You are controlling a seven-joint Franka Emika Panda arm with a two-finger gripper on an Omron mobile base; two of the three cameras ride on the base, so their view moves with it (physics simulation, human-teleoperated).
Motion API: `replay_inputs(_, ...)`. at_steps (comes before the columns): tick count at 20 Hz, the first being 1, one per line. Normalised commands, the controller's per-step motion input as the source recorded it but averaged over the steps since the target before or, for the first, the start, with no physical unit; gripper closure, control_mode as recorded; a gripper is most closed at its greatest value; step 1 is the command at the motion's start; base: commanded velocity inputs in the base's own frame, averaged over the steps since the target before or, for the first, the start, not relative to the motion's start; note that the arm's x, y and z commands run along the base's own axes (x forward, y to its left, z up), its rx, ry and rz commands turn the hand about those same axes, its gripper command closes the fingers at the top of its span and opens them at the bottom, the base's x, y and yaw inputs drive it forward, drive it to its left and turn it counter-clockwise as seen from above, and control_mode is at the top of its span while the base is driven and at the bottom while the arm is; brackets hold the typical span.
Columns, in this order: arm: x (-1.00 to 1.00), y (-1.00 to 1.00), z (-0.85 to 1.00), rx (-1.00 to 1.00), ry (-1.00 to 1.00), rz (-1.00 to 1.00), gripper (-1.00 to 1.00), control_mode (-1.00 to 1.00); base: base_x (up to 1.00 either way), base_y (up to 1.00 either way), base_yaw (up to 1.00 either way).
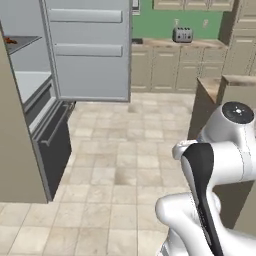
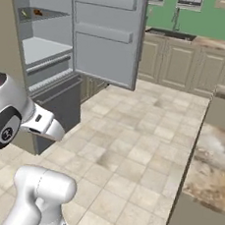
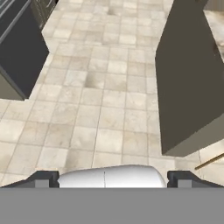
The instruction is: Gather the squash and mushroom from the fridge and place them on a tray on the dining counter. Then gather the chicken drumstick and fish from the fridge and place them on the other tray.
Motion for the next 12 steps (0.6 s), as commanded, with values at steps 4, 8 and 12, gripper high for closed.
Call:
replay_inputs(4,0.0,0.0,0.0,0.0,0.0,0.0,-1.0,1.0,0.8,0.13,0.37)
replay_inputs(8,0.0,0.0,0.0,0.0,0.0,0.0,-1.0,1.0,0.82,0.0,0.41)
replay_inputs(12,0.0,0.0,0.0,0.0,0.0,0.0,-1.0,1.0,0.78,0.0,0.43)
